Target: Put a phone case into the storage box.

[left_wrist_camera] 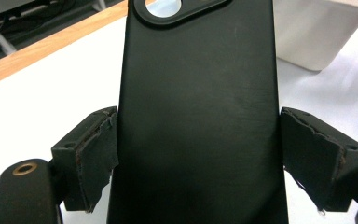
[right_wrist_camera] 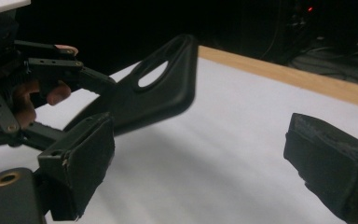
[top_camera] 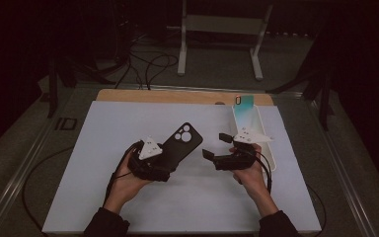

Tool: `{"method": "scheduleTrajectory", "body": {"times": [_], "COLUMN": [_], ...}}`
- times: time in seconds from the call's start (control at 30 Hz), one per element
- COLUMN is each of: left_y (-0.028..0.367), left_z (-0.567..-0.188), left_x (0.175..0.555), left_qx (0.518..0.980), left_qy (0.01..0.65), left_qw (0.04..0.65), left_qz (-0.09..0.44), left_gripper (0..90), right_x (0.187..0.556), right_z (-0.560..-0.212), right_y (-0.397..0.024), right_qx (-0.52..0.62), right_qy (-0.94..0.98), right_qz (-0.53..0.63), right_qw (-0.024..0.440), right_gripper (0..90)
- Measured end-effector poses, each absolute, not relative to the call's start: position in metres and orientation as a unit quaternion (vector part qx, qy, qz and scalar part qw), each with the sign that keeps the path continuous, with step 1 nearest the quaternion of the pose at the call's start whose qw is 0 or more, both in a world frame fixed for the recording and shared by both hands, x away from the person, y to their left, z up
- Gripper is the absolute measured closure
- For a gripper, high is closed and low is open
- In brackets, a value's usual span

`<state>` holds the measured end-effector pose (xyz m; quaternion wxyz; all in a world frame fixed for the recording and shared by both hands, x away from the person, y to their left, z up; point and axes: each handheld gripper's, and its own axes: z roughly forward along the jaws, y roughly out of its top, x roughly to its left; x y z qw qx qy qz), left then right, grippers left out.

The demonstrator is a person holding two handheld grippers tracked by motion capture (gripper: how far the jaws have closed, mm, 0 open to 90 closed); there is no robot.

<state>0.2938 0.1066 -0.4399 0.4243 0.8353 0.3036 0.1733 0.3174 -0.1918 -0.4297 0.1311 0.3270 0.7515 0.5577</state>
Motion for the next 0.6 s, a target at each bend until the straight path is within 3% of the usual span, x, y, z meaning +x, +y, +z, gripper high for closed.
{"method": "scheduleTrajectory", "body": {"times": [0.17, 0.3, 0.6], "left_y": [0.098, 0.090, 0.081], "left_z": [-0.438, -0.438, -0.437], "left_x": [0.293, 0.291, 0.290], "left_qx": [0.836, 0.835, 0.830], "left_qy": [0.293, 0.287, 0.289], "left_qw": [0.430, 0.437, 0.444], "left_qz": [0.172, 0.172, 0.173], "left_gripper": [15.7, 15.7, 15.5], "right_x": [0.321, 0.323, 0.325], "right_z": [-0.431, -0.431, -0.431], "right_y": [-0.185, -0.174, -0.159], "right_qx": [0.329, 0.328, 0.326], "right_qy": [0.753, 0.757, 0.765], "right_qz": [0.558, 0.559, 0.554], "right_qw": [0.113, 0.089, 0.034], "right_gripper": [9.6, 16.6, 46.7]}}
